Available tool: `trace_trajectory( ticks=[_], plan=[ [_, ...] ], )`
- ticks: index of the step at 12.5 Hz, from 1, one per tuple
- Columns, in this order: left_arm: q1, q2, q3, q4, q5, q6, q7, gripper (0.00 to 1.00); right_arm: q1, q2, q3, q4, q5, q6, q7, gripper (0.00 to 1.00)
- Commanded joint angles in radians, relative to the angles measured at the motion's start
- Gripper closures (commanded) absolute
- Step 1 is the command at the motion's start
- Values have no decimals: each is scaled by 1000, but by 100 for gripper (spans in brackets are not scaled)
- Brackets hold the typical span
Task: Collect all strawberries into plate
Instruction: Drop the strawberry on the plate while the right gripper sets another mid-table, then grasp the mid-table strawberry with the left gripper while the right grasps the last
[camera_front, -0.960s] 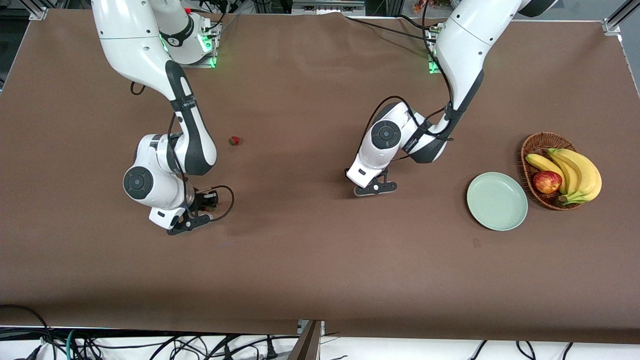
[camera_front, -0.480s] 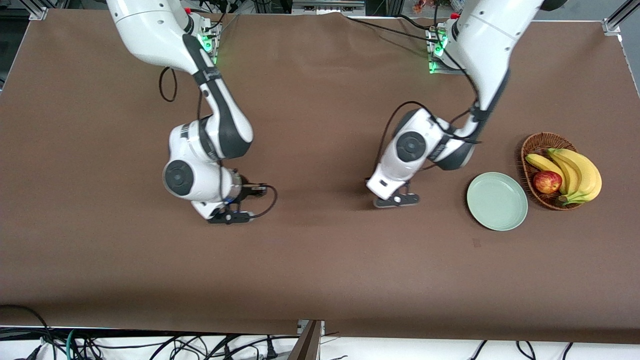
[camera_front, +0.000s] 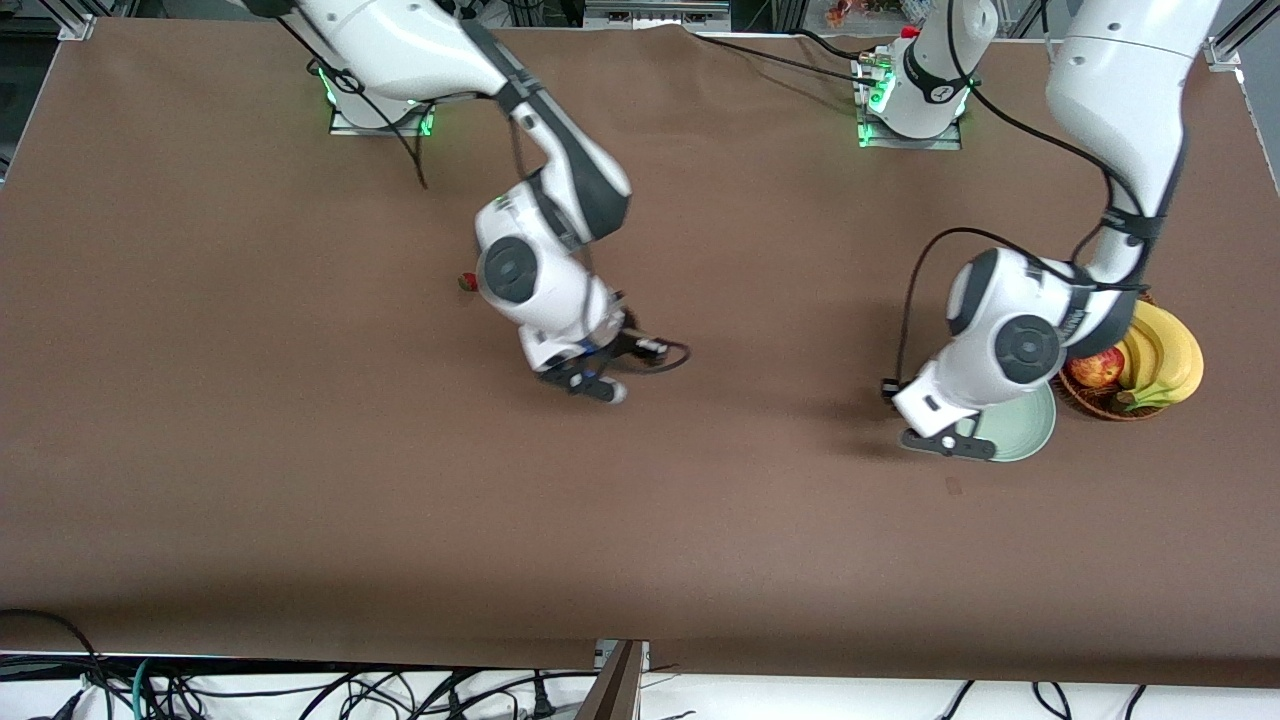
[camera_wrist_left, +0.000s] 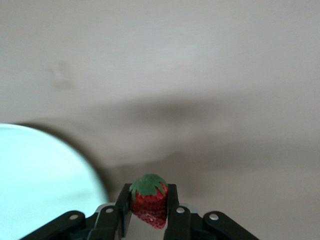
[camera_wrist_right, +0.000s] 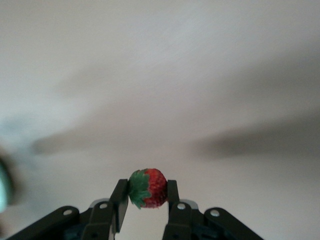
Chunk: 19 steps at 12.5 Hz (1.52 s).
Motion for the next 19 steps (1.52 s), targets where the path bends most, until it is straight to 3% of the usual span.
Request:
trace_trajectory(
  ticks=[1,2,3,5,6,7,9,12,14,16,19],
  plan=[
    [21,-35,56,-35,-40,9,193,99,163,150,-6,125,7,234,230,70],
    [24,-29,90,-35,-90,13,282,98,202,204,-9,187,5,299,307,60],
    [25,-21,122,-37,-136,21,359,97,222,235,-10,224,4,349,353,40],
    [31,-10,148,-51,-171,44,425,85,236,228,-11,226,0,391,367,0],
    [39,-9,151,-51,-171,47,432,63,228,212,-13,226,5,381,366,0],
    [44,-6,153,-49,-172,47,432,17,218,203,-17,226,-4,340,358,0],
    [42,-13,150,-45,-177,35,415,0,202,156,-92,223,-62,139,322,0],
    [4,-18,138,-37,-275,4,407,0,178,65,-242,177,-101,-249,5,0],
    [-18,-24,90,-40,-287,-32,354,0,178,-30,-330,32,-101,-348,-228,0],
    [-41,-26,11,-55,-289,-36,199,0,178,-163,-396,-222,-102,-304,-457,0],
    [-54,-29,-98,-109,-289,24,3,0,179,-405,-434,-713,-101,-36,-695,0]
  ],
)
